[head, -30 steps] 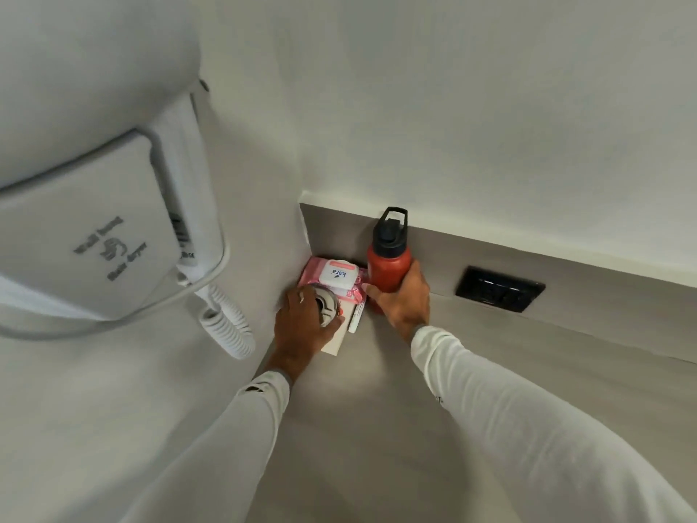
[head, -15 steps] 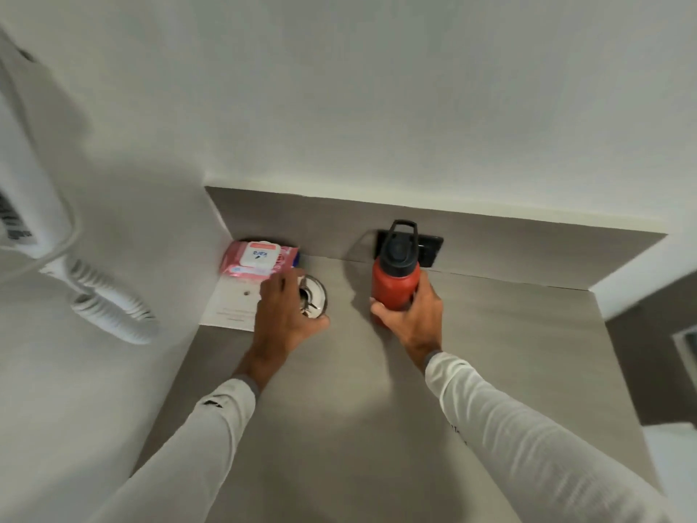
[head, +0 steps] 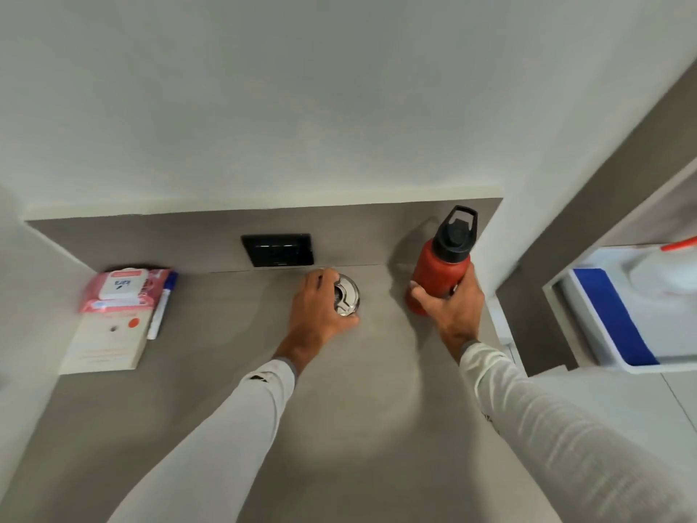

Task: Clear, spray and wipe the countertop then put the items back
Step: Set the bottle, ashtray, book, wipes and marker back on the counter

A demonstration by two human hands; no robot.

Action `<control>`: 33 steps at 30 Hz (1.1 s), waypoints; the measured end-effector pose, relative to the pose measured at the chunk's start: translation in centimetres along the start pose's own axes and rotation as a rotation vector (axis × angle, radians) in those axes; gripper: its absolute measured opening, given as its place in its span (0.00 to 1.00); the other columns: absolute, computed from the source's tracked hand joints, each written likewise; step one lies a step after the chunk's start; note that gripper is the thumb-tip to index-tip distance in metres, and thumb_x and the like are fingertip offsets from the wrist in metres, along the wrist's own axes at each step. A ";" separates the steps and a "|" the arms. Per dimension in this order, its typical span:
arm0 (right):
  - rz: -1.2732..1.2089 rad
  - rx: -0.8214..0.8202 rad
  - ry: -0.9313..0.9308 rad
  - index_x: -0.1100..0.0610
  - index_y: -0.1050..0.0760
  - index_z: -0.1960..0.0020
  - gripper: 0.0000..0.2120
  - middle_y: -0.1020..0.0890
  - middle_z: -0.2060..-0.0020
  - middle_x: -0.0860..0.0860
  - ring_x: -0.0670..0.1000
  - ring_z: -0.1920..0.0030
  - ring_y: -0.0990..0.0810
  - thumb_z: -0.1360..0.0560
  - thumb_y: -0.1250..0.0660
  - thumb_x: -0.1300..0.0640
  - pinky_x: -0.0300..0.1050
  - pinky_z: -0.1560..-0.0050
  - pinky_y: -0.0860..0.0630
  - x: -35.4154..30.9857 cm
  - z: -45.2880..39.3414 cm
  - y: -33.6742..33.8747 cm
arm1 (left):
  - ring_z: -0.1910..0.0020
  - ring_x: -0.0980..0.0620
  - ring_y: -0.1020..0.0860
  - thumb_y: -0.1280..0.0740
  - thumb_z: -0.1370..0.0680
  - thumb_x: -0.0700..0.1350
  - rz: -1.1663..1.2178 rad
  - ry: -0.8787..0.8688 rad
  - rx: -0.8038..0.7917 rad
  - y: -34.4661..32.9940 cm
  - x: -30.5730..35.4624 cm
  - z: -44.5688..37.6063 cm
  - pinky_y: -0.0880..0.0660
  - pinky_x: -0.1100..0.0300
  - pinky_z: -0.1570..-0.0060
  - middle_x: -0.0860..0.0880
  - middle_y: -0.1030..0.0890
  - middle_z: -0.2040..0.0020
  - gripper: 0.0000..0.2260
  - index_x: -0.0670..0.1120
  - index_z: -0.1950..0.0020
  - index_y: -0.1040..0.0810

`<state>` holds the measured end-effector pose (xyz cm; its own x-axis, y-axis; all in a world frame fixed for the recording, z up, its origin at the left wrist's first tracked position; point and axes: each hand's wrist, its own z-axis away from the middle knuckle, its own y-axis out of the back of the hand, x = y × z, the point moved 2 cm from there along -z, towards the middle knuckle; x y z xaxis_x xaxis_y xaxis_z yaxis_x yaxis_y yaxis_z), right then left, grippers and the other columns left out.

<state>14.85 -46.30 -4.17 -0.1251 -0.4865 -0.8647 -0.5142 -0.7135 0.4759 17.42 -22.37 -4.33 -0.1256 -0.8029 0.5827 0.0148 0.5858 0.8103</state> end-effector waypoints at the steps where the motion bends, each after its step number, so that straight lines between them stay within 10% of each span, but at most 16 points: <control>1: -0.001 -0.010 0.008 0.54 0.28 0.36 0.37 0.17 0.51 0.51 0.53 0.54 0.18 0.39 0.18 0.46 0.53 0.48 0.19 0.3 -0.4 0.3 | 0.44 0.42 0.25 0.23 0.40 0.50 -0.002 0.003 0.008 -0.2 0.1 -0.4 0.25 0.49 0.45 0.45 0.24 0.43 0.30 0.44 0.41 0.26; 13: -0.090 -0.092 0.042 0.47 0.27 0.41 0.33 0.22 0.53 0.24 0.32 0.53 0.19 0.40 0.18 0.42 0.28 0.55 0.21 1.1 -2.4 -0.3 | 0.42 0.44 0.27 0.22 0.37 0.49 0.026 0.056 0.041 -0.7 -1.7 -0.3 0.27 0.54 0.44 0.46 0.25 0.42 0.30 0.44 0.39 0.29; 19: 0.093 -0.054 -0.033 0.58 0.33 0.31 0.45 0.26 0.39 0.53 0.51 0.39 0.27 0.37 0.20 0.35 0.44 0.36 0.26 1.8 1.5 0.0 | 0.36 0.48 0.28 0.20 0.37 0.54 0.153 0.059 0.016 -0.3 -2.2 0.8 0.30 0.59 0.38 0.49 0.27 0.36 0.38 0.48 0.32 0.33; 23: 0.233 0.039 0.011 0.61 0.26 0.46 0.26 0.24 0.52 0.56 0.58 0.51 0.25 0.29 0.26 0.40 0.59 0.47 0.24 0.9 5.9 -0.7 | 0.27 0.45 0.34 0.21 0.35 0.56 0.124 0.051 -0.015 0.6 -3.4 2.9 0.33 0.51 0.29 0.46 0.33 0.28 0.44 0.45 0.26 0.39; 29: 0.409 -0.236 0.398 0.56 0.24 0.42 0.19 0.22 0.47 0.53 0.57 0.48 0.24 0.24 0.31 0.42 0.53 0.47 0.26 -3.9 9.1 -6.6 | 0.23 0.43 0.39 0.29 0.27 0.60 -0.154 0.076 0.046 5.0 -7.9 6.6 0.37 0.51 0.25 0.39 0.37 0.23 0.41 0.40 0.23 0.41; 33: 0.584 -0.452 0.653 0.57 0.28 0.28 0.27 0.27 0.29 0.60 0.62 0.30 0.28 0.23 0.34 0.45 0.56 0.34 0.29 -6.6 9.5 -11.5 | 0.29 0.39 0.29 0.39 0.23 0.62 -0.361 0.062 0.160 10.5 -12.8 8.5 0.29 0.46 0.31 0.36 0.29 0.28 0.34 0.38 0.28 0.32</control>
<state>13.58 -30.08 -5.46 0.3073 -0.9094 -0.2801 -0.1313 -0.3321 0.9341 10.71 -5.03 -3.80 -0.0341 -0.9626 0.2689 -0.1746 0.2707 0.9467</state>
